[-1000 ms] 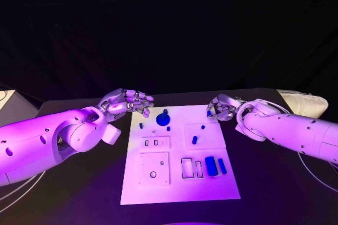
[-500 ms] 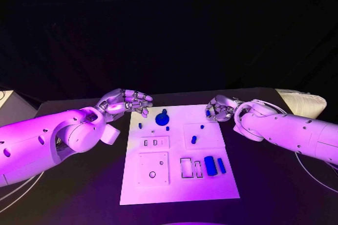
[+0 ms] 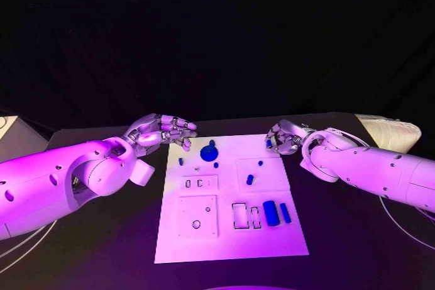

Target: Assemble the parts on the task board

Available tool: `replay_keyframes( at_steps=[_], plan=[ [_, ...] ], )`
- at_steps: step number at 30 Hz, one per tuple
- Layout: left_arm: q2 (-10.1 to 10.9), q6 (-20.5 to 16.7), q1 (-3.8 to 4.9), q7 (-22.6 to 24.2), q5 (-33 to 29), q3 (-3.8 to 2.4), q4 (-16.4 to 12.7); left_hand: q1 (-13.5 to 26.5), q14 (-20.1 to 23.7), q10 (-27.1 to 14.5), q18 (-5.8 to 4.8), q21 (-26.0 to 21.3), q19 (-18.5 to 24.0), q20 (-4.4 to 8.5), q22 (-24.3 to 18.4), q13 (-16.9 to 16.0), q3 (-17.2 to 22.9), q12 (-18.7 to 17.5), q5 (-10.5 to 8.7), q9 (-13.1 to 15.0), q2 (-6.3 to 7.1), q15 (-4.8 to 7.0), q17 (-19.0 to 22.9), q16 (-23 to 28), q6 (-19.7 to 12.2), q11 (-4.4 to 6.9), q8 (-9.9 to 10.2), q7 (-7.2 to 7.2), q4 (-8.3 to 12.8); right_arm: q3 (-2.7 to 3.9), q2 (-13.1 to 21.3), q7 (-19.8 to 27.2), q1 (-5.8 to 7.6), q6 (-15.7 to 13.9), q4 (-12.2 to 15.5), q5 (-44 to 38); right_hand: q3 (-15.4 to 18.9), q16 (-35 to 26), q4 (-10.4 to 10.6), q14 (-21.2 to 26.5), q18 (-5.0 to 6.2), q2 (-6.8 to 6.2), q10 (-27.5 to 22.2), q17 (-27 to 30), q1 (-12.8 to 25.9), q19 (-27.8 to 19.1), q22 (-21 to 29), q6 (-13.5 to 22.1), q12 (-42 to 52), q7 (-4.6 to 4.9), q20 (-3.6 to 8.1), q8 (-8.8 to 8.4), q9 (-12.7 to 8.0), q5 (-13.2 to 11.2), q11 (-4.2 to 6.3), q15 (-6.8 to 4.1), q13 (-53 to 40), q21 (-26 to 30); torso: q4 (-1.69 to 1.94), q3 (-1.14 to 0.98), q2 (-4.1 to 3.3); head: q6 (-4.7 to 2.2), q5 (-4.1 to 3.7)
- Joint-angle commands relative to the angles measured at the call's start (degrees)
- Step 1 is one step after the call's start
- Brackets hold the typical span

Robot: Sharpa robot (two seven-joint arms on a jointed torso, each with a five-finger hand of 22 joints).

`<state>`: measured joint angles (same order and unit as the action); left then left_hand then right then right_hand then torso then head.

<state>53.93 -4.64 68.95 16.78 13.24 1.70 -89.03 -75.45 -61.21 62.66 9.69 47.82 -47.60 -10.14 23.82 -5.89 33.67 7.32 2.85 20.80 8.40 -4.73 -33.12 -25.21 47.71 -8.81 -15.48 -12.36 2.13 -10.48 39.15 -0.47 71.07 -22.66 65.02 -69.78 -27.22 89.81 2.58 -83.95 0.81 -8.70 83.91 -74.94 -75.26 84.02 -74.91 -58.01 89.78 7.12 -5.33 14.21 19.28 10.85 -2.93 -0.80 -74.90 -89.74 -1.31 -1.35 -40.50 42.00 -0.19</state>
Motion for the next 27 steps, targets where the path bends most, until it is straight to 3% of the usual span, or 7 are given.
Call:
replay_keyframes(
  at_steps=[1, 2, 13, 19, 27],
  plan=[
    [0.0, 0.7, 0.03, 0.4, 0.3, -0.02, -0.1, -0.1, -0.2, -0.4, 0.77, -0.1, 0.1, 0.01, -0.1, 0.1, -0.3, -0.1, -0.08, 0.1, -0.22, -0.11, 0.0, 0.1, -0.4, -0.04, 0.4, -0.58, -0.1, 0.01, 0.1, -0.8, -0.03, -3.7, 0.2, -0.9, -0.7, 0.2, -0.2, -6.1, -0.81, 1.15, 6.1, -15.1, -0.2, 6.0, -15.1, -0.6, 0.2, -0.26, 0.69, 0.62, 0.4, -1.5, 0.53, -0.65, -15.1, -0.3, -0.04, -0.02, 0.01, 0.01, 0.12],
    [0.0, 0.7, 0.03, 0.4, 0.3, -0.02, -0.1, -0.1, -0.2, -0.4, 0.77, -0.1, 0.1, 0.01, -0.1, 0.1, -0.3, -0.1, -0.08, 0.1, -0.22, -0.11, 0.0, 0.1, -0.4, -0.04, 0.4, -0.58, -0.1, 0.02, 0.1, -0.9, -0.03, -3.8, 0.3, -0.9, -1.4, 0.2, -0.3, -6.1, -0.81, 1.33, 6.1, -15.1, -0.2, 6.0, -15.1, -0.5, 0.2, -0.28, 0.82, 0.74, 0.6, -3.8, 0.67, -0.71, -15.1, -0.3, -0.05, -0.02, 0.01, 0.03, 0.15],
    [-0.1, 0.6, 0.03, 0.4, 0.3, -0.02, 0.0, -0.1, -0.2, -0.4, 0.77, -0.1, 0.1, 0.01, -0.1, 0.1, -0.3, -0.1, -0.08, 0.1, -0.22, -0.11, 0.0, 0.1, -0.4, -0.04, 0.4, -0.58, -0.1, 0.05, 1.0, -4.0, 0.89, -4.2, 3.4, -0.5, -1.6, 0.2, -0.2, -6.1, -0.81, 0.71, 6.1, -15.1, 0.7, 6.0, -15.1, -0.5, 0.2, -0.36, 0.88, 1.04, 0.8, -5.4, 0.69, -0.76, -15.1, -0.3, -0.12, 0.14, 0.15, -0.35, -0.09],
    [-0.3, 0.6, 0.03, 0.4, 0.3, -0.01, 0.1, -0.1, -0.2, -0.4, 0.77, -0.1, 0.1, 0.01, -0.1, 0.1, -0.3, -0.1, -0.08, 0.1, -0.22, -0.11, 0.0, 0.1, -0.4, -0.04, 0.4, -0.58, -0.1, 0.09, 1.2, -6.6, 2.16, -3.1, 8.2, 1.9, -1.7, 0.2, -0.2, -6.1, -0.81, 0.52, 6.1, -15.1, 0.8, 6.0, -15.1, -0.3, 0.2, -0.35, 0.9, 1.03, 0.8, -5.8, 0.69, -0.77, -15.1, -0.3, -0.31, 0.4, 0.53, -0.35, 0.16],
    [-0.6, 0.6, 0.03, 0.4, 0.2, -0.01, 0.1, -0.1, -0.2, -0.4, 0.77, -0.1, 0.1, 0.01, -0.1, 0.1, -0.3, -0.1, -0.08, 0.1, -0.22, -0.11, 0.0, 0.1, -0.4, -0.04, 0.4, -0.58, -0.1, 0.1, -0.4, -9.5, 2.52, -2.2, 13.8, 0.6, -1.7, 0.2, -0.2, -6.1, -0.81, 0.45, 6.1, -15.1, 0.9, 6.0, -15.1, -0.3, 0.2, -0.34, 0.9, 1.02, 0.8, -6.2, 0.68, -0.78, -15.1, -0.3, -0.29, 0.65, 0.88, -0.1, 0.52]
  ],
)
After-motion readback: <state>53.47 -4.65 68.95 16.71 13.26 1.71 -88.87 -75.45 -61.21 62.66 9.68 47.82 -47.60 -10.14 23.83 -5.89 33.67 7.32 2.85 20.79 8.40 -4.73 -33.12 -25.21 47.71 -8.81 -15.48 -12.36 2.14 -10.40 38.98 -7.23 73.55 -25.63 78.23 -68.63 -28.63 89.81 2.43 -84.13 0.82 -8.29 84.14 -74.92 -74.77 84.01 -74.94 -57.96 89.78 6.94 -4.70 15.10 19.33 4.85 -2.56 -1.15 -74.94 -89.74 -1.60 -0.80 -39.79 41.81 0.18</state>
